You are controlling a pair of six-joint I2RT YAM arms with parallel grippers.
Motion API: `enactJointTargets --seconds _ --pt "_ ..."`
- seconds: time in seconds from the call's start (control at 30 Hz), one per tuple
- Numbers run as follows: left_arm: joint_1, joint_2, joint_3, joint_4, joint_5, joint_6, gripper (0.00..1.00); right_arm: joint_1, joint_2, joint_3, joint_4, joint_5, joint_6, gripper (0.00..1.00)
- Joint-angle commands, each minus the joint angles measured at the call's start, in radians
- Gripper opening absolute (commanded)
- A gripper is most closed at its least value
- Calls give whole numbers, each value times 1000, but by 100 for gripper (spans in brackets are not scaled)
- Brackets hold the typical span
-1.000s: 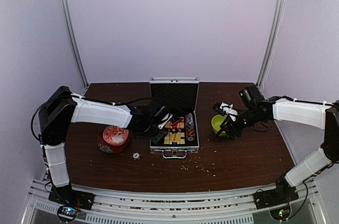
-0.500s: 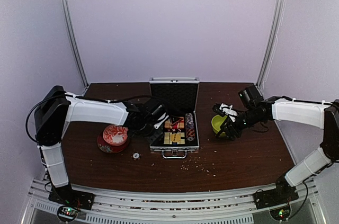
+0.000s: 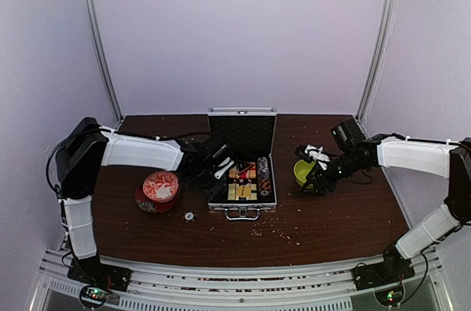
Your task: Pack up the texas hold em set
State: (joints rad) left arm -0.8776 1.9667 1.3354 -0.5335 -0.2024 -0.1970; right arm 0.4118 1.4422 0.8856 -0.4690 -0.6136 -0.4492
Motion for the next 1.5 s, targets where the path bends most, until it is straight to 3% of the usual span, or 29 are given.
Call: enactJointTargets --seconds 0.0,0.83,1.47 --pt "14 50 56 15 26 26 60 -4 7 16 -9 -10 -15 66" --pt "54 52 98 -23 34 49 59 -4 32 22 -26 -14 -20 66" --pt "50 -142 22 -183 60 -9 56 1 42 31 -40 -21 -28 67"
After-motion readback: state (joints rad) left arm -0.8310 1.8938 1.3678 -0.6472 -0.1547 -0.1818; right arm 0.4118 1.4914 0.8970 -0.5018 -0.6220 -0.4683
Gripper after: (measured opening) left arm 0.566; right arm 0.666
